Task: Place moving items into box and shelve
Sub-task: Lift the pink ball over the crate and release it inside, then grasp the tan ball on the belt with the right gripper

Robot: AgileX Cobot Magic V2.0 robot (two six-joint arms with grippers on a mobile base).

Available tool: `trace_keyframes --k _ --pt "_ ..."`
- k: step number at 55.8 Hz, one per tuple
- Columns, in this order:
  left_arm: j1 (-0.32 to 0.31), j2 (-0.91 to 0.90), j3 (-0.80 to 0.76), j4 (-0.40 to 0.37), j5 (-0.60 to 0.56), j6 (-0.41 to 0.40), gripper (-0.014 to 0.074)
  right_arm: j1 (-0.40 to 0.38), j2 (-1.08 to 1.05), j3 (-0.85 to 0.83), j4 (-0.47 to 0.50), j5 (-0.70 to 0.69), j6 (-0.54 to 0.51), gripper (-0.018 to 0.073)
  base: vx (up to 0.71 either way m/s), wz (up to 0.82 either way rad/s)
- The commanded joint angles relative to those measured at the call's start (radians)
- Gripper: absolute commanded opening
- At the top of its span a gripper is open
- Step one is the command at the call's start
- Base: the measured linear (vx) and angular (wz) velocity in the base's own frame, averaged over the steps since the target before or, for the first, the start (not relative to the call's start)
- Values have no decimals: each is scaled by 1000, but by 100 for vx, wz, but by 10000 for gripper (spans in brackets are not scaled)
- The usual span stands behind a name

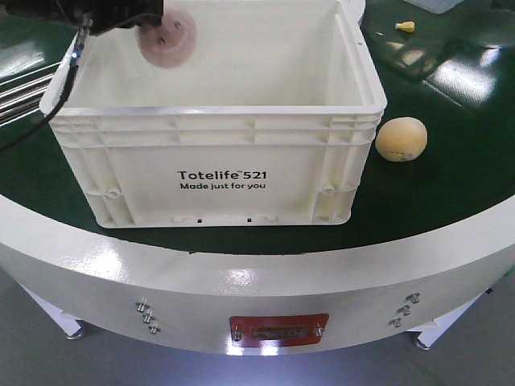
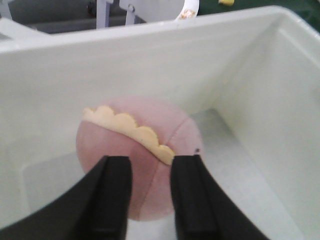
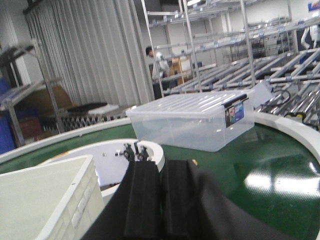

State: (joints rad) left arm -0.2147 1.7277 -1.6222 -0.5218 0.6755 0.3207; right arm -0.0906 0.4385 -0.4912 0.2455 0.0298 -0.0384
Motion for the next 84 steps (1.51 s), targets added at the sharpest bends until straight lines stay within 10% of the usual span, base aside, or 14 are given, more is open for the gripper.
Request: trace_keyframes --k 1,11,38,51,62,63,84 --pt "-7 -5 -28 -33 -1 -33 536 1 155 -161 -12 -10 -12 269 0 0" --pt "-7 -5 -38 -45 136 -128 694 1 495 -459 -13 244 -36 426 0 0" --pt "-7 -347 -232 -46 137 -96 586 2 1468 -1299 51 929 -57 428 0 0" --pt "-7 -446 -233 142 133 -141 586 30 1797 -1609 55 1169 -28 426 0 0" --pt "-7 -481 -233 234 136 -186 586 89 1872 -1671 -159 1260 45 247 0 0" --pt "-7 -478 -233 234 137 -186 586 109 1827 -1671 -220 1260 14 -15 0 0" --pt "-7 -478 -233 261 116 -256 586 96 1498 -1671 -210 1260 -1 -11 0 0"
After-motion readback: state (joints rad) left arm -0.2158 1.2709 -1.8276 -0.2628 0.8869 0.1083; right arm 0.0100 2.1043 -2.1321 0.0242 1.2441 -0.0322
